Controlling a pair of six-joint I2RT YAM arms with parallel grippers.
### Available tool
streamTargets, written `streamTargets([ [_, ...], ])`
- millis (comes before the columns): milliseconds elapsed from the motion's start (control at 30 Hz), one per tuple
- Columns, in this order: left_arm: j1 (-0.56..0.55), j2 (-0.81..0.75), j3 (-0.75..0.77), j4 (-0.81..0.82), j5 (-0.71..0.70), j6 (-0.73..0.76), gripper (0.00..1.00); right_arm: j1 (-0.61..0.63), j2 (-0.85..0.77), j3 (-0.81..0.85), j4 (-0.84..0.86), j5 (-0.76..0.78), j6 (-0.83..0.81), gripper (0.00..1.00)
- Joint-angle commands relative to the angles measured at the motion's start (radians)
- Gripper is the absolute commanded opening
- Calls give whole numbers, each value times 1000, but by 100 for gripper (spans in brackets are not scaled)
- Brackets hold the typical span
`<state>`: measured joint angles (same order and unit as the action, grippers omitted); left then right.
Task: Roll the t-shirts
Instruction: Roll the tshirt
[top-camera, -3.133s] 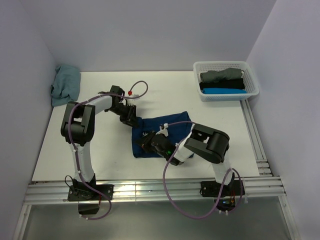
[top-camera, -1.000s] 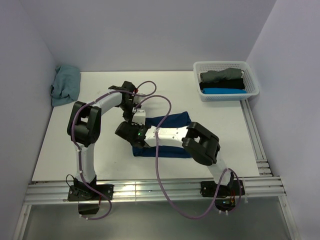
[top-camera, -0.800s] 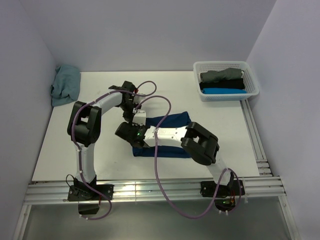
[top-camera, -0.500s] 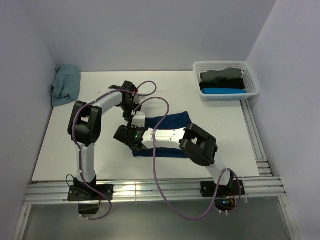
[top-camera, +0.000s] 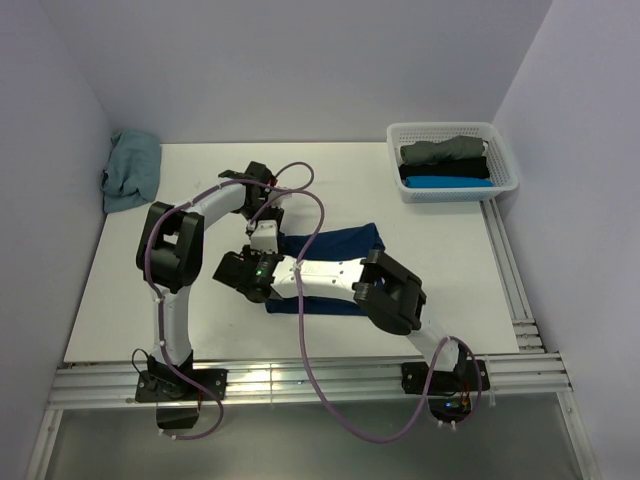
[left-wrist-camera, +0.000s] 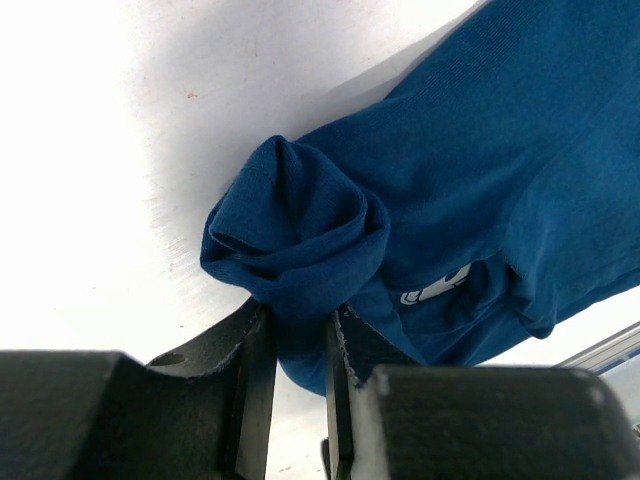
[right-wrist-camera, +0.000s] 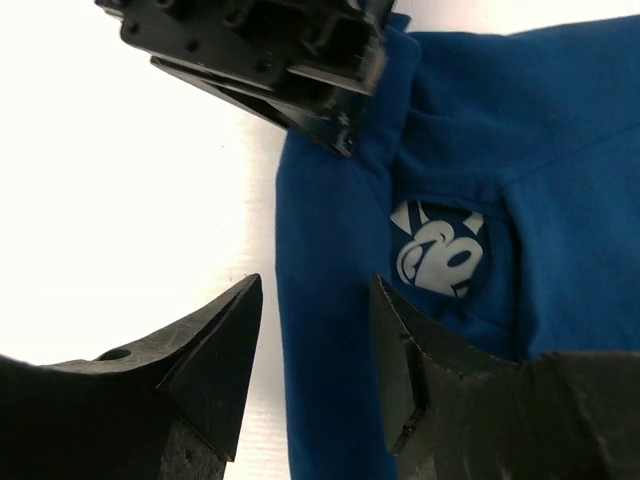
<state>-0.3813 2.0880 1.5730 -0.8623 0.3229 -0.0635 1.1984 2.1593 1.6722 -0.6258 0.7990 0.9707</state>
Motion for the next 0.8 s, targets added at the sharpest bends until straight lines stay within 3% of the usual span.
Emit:
streamTargets([
  [0, -7, 14, 35, 28, -53, 25, 27, 1, 36, 57, -22, 59, -38, 55],
  [333, -13, 15, 42, 23, -56, 27, 30, -14, 123, 138, -170, 29, 26, 54],
  [567, -13, 1, 64, 22, -35, 33, 53, -13, 122, 87, -246, -17, 131, 51],
  [767, -2, -2, 134, -12, 13, 42, 63, -19, 45, -61, -91, -92, 102, 45],
])
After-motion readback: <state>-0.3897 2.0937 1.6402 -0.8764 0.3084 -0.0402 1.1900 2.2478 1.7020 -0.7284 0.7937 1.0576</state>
